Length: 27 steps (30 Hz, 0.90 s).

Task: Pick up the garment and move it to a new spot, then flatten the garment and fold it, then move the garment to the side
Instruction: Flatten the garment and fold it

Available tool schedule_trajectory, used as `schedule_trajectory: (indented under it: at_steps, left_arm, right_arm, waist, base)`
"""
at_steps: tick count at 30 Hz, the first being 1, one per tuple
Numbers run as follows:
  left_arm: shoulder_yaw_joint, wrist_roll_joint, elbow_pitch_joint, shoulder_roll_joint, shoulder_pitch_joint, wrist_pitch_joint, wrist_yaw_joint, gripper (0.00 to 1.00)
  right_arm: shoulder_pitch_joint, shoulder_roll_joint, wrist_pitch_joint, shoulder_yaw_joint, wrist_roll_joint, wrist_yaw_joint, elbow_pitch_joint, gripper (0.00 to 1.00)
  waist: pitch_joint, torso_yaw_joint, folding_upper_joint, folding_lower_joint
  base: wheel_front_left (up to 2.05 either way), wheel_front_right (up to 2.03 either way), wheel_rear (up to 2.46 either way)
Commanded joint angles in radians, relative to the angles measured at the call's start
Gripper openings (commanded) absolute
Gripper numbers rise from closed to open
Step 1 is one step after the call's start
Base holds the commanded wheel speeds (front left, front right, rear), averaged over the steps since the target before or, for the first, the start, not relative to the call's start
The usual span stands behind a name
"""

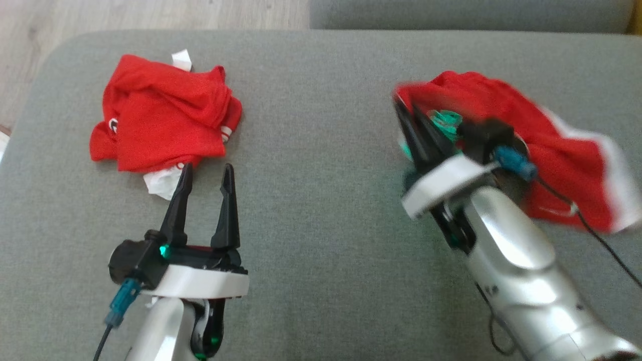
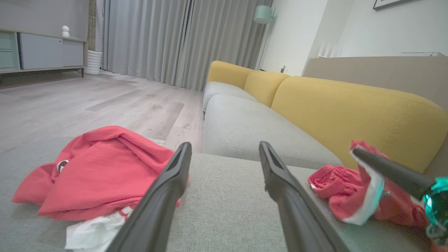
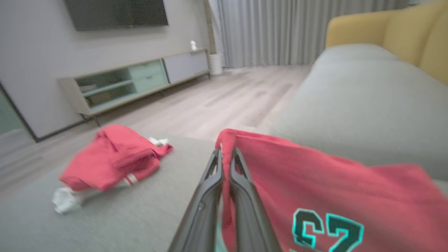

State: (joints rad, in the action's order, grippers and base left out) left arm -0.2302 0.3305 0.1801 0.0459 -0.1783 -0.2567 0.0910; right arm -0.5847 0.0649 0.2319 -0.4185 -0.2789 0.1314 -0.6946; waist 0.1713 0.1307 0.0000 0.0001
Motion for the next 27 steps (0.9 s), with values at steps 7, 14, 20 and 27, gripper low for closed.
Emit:
schedule_trajectory:
  at_steps: [7, 14, 20, 27]
  left_arm:
    - [0.062, -0.005, -0.034, 0.004, 0.034, -0.005, -0.008, 1.0]
    - [0.091, -0.016, -0.05, 0.004, 0.058, -0.005, -0.006, 1.0]
    - [0.103, -0.024, -0.053, 0.004, 0.055, -0.005, -0.001, 1.0]
    - [0.094, -0.025, -0.052, 0.004, 0.036, -0.005, 0.005, 1.0]
  right_arm:
    - [-0.132, -0.015, 0.029, -0.132, -0.21, -0.001, 0.217, 0.0]
    - [0.05, -0.015, 0.03, 0.073, -0.234, -0.001, 0.261, 0.0]
    - [0.213, -0.001, 0.017, 0.263, -0.185, -0.001, 0.244, 0.0]
    - [0.306, -0.007, -0.042, 0.517, -0.066, -0.001, 0.187, 1.0]
  waist:
    - [-0.064, -0.004, 0.0, -0.0001]
    - [-0.074, -0.054, 0.0, -0.0001]
    - [-0.069, -0.103, 0.0, -0.0001]
    - [-0.048, -0.159, 0.0, -0.0001]
  base:
    - [0.0, 0.0, 0.0]
    - [0.0, 0.0, 0.0]
    - [0.0, 0.0, 0.0]
    - [0.0, 0.0, 0.0]
